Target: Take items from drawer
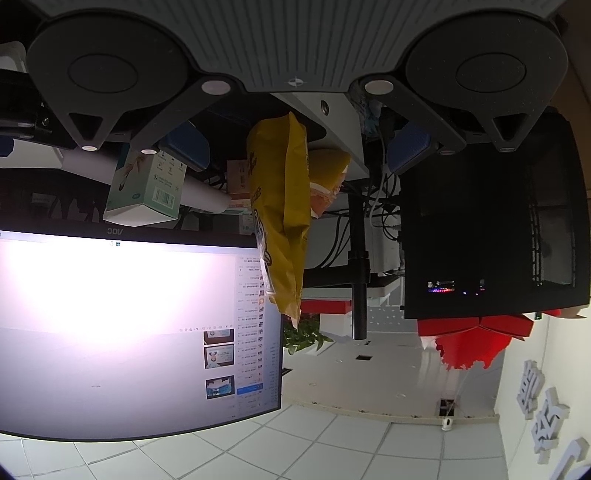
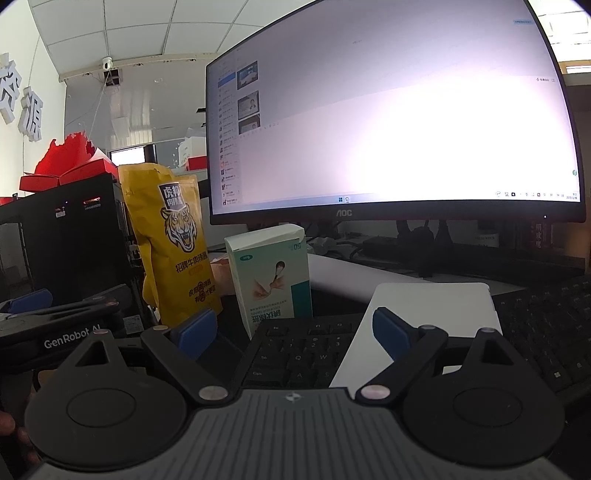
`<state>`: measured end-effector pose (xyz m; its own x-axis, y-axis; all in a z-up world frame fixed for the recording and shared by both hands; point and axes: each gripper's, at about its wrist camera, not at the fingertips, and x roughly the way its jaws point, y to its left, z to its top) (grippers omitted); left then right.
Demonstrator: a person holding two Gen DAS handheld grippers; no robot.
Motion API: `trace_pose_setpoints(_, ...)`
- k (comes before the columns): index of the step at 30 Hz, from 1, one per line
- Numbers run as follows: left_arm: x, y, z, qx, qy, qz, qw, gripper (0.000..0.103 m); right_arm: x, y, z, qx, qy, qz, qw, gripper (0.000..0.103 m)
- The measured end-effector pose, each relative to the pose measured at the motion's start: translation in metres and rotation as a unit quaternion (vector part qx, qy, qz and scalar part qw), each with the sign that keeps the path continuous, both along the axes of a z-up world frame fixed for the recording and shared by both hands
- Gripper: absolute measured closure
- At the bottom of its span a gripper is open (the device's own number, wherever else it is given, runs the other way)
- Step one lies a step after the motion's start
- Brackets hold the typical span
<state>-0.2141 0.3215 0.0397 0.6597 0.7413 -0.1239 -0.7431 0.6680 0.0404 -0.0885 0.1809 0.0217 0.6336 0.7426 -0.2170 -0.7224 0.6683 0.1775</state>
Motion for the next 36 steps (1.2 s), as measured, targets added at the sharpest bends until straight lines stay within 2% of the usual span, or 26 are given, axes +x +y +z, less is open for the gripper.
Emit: trace_pose_setpoints(36,-0.0003,0.0022,-0.0020,-0.001,0.001,0.001,1.0000,0.000,0.0000,0.0021,-0.0015,-0.013,0.003,0.001,1.000,0.012)
